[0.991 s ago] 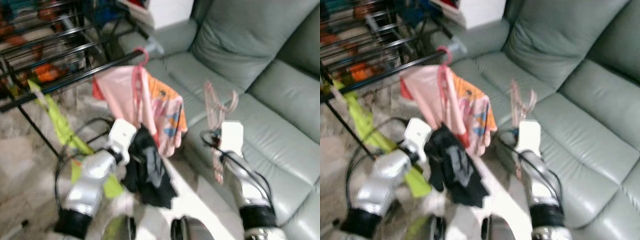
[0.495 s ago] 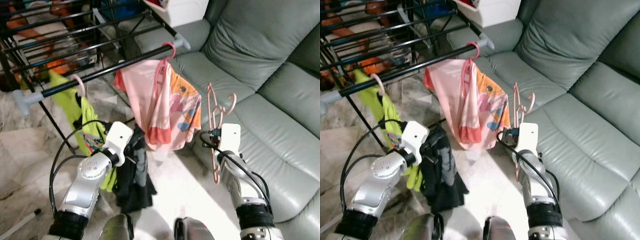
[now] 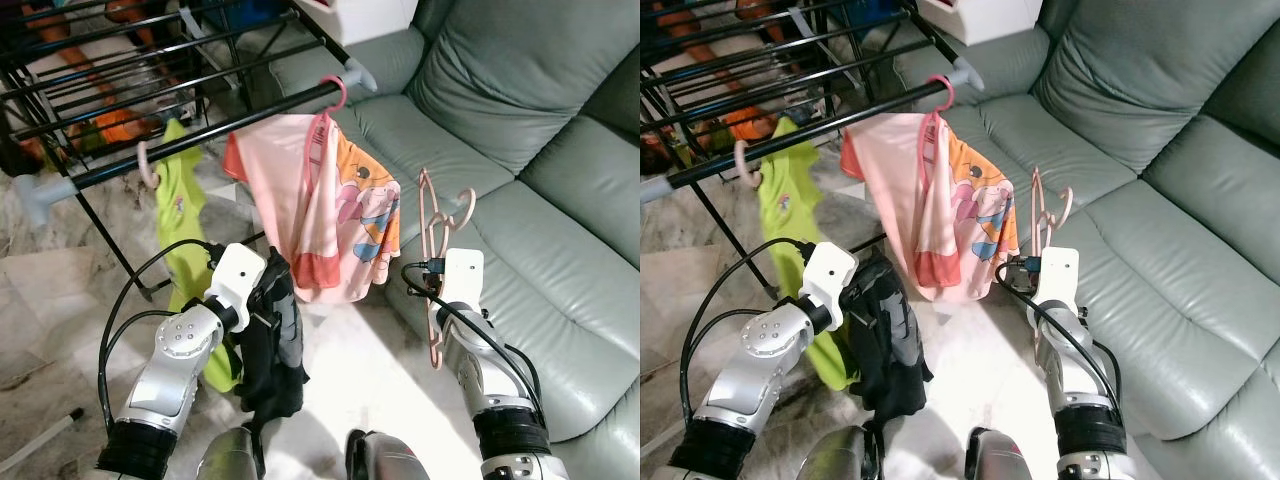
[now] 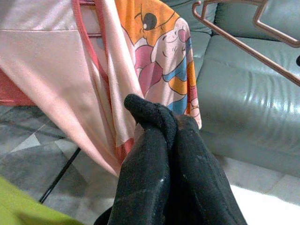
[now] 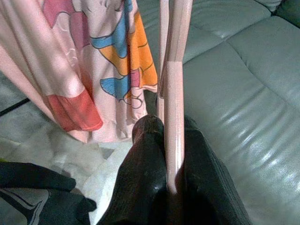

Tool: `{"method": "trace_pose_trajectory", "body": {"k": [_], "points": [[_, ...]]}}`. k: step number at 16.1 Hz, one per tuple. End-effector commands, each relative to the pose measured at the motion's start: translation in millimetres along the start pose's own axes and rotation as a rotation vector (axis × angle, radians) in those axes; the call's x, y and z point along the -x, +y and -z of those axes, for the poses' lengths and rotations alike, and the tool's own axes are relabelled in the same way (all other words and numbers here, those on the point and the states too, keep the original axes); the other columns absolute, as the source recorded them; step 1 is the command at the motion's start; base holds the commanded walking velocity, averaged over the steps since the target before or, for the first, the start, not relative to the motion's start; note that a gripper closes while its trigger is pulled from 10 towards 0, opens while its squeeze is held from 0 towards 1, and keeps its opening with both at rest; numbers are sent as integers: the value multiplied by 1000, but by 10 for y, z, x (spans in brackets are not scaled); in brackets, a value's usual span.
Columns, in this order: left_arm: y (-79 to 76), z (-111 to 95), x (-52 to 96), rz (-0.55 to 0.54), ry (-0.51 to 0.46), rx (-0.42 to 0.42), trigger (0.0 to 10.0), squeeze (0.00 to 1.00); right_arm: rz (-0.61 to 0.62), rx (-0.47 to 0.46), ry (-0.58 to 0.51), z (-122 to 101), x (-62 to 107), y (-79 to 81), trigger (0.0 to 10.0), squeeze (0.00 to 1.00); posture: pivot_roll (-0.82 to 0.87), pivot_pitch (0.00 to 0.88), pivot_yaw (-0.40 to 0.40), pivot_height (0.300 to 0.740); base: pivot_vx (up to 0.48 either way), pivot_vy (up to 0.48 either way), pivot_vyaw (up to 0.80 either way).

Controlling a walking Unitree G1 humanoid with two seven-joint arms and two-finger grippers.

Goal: Hang hanger

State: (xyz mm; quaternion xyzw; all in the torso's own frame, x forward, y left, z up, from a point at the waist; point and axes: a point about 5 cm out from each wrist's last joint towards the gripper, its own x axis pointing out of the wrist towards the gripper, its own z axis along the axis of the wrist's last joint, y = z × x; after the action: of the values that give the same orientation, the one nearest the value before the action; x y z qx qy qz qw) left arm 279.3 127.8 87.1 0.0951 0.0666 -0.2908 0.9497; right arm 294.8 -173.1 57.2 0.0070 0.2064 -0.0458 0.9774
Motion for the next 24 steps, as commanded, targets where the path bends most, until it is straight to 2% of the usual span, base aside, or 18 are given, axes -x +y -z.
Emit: {"method": "trace_pose_trajectory", "body": {"k": [1,5,13,16,17,18,20,21,22,23,24], "points": [[-19,-98,-12,13,-47,-15,10000,0,13,1,-3,-8,-2,-32,10000,0,-10,120,-43,740,-334,0,0],[-21,-96,-12,17,-45,-17,10000,0,13,0,-5,-11,-6,-28,10000,0,-9,121,-40,740,-326,0,0],[-16,-113,-28,19,-53,-30,10000,0,20,-1,-7,-20,-7,-51,10000,0,-13,119,-38,740,0,0,0],[36,-144,-8,46,-69,-49,10000,0,-5,9,-12,-37,3,-75,10000,0,-11,112,-30,740,0,0,0],[76,-178,-1,102,-80,-110,10000,0,-62,51,-16,-48,27,-99,10000,0,-7,112,-30,740,0,0,0],[88,-186,-2,123,-80,-137,10000,0,-80,63,-13,-43,36,-104,10000,0,-8,111,-28,740,0,0,0],[169,-225,-25,304,-29,-232,10000,0,-136,184,-10,-8,83,-219,10000,0,-12,115,-24,740,0,0,0],[205,-143,20,531,118,-349,10000,0,-190,251,15,14,106,-291,10000,0,-18,113,-18,740,0,0,0],[259,-77,54,615,218,-426,10000,0,-210,273,14,5,110,-314,10000,0,-21,112,-15,740,0,0,0],[307,-43,60,650,272,-502,10000,0,-216,273,10,-12,108,-318,10000,0,-25,109,-9,740,0,0,0],[405,-26,28,668,330,-665,10000,0,-221,270,5,-38,102,-316,10000,0,-26,107,-6,740,0,0,0]]}}
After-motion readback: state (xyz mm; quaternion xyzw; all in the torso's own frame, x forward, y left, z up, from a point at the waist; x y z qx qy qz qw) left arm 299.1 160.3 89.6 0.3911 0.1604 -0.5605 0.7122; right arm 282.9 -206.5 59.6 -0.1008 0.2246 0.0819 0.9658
